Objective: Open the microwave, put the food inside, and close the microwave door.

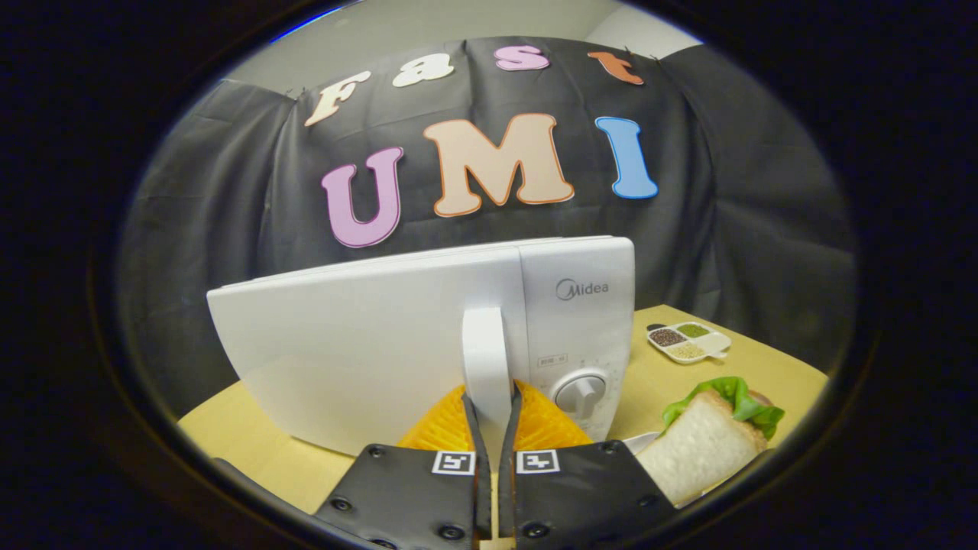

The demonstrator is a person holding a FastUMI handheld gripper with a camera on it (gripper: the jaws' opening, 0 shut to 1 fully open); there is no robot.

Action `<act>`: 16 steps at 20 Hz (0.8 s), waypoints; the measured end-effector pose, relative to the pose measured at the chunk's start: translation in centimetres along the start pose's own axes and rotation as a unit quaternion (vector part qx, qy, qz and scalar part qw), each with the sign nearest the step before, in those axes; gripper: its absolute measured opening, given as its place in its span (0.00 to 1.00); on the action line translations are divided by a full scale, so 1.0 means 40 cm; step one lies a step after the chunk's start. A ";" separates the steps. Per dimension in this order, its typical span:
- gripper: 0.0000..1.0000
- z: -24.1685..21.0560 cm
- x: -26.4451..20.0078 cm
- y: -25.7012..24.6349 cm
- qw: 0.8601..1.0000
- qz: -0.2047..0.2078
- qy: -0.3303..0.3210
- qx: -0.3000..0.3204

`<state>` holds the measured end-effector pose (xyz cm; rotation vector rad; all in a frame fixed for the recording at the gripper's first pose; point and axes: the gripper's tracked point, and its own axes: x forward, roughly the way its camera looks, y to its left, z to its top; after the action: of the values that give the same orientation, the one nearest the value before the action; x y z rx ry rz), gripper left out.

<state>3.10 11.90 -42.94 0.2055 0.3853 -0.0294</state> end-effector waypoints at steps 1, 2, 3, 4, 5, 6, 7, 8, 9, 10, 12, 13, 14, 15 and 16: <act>0.05 -0.001 -0.001 0.001 1.000 -0.001 -0.001 0.002; 0.06 0.000 0.000 -0.002 1.000 -0.001 -0.002 0.002; 0.06 0.000 -0.001 -0.002 1.000 -0.002 -0.002 0.003; 0.06 -0.009 -0.022 0.001 1.000 -0.001 0.007 0.006; 0.05 -0.010 -0.044 0.005 1.000 0.000 -0.009 -0.004; 0.05 -0.007 -0.074 0.011 1.000 0.006 -0.018 -0.025; 0.05 -0.004 -0.109 0.020 0.999 0.008 -0.023 -0.028; 0.05 -0.014 -0.133 0.026 0.999 0.009 -0.026 -0.028; 0.05 -0.020 -0.158 0.031 0.999 0.010 -0.028 -0.028; 0.05 -0.023 -0.176 0.040 0.999 0.012 -0.028 -0.029; 0.16 -0.032 -0.227 0.059 0.999 0.020 -0.029 -0.029; 0.19 -0.033 -0.253 0.071 0.999 0.026 -0.025 -0.026; 0.23 -0.042 -0.280 0.082 0.999 0.034 -0.023 -0.019; 0.25 -0.045 -0.303 0.096 0.999 0.041 -0.023 -0.010; 0.28 -0.044 -0.330 0.110 0.999 0.046 -0.026 -0.004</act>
<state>-9.49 16.42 -38.73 0.2146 0.3244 0.0574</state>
